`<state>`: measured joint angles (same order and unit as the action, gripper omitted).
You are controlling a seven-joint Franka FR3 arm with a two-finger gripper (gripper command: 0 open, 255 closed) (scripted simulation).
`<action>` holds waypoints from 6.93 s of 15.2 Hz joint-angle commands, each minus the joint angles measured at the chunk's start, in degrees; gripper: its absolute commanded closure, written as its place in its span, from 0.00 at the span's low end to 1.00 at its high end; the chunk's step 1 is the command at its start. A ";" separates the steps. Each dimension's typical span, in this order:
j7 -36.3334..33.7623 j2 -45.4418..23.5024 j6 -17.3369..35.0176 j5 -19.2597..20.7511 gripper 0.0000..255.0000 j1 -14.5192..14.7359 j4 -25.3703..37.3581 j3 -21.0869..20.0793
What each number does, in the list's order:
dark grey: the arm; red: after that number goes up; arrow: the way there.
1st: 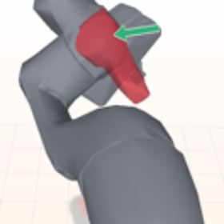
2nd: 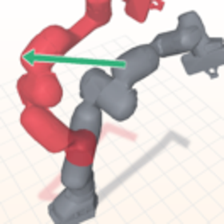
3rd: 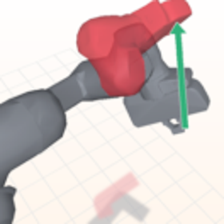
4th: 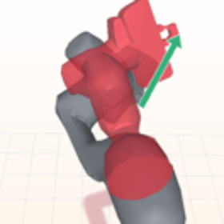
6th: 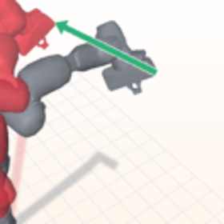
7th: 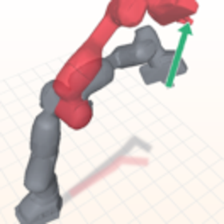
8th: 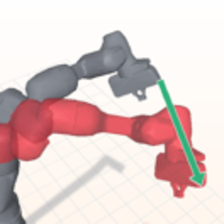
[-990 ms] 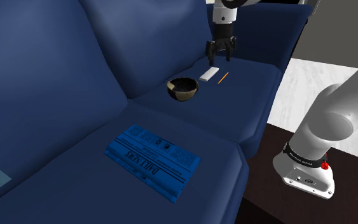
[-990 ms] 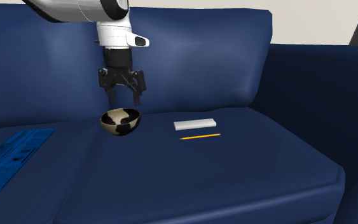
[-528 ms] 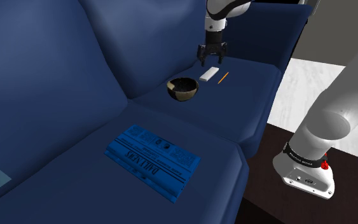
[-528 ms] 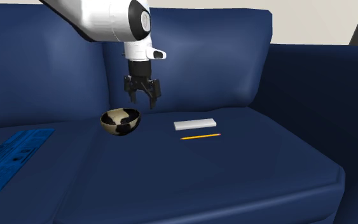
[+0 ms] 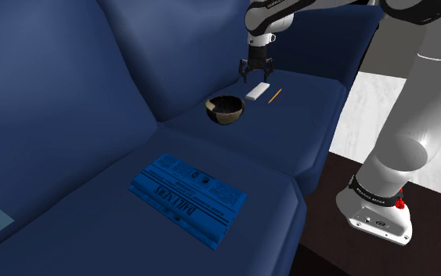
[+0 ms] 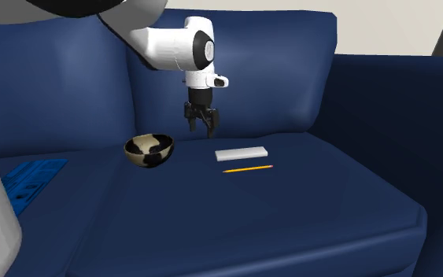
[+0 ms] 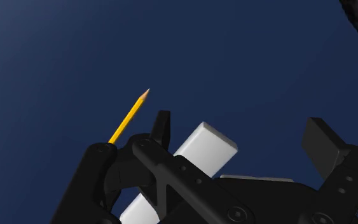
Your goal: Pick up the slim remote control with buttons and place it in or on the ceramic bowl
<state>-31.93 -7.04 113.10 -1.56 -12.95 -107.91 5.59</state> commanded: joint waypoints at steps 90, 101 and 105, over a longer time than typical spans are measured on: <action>-32.04 -0.66 -7.39 0.07 1.00 7.22 9.76 -0.30; -44.88 3.05 -5.64 0.83 1.00 14.20 4.49 -6.01; -44.84 2.61 -2.66 0.82 1.00 14.21 1.96 -6.01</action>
<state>-76.70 -4.41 109.61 -0.74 1.22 -105.20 -0.40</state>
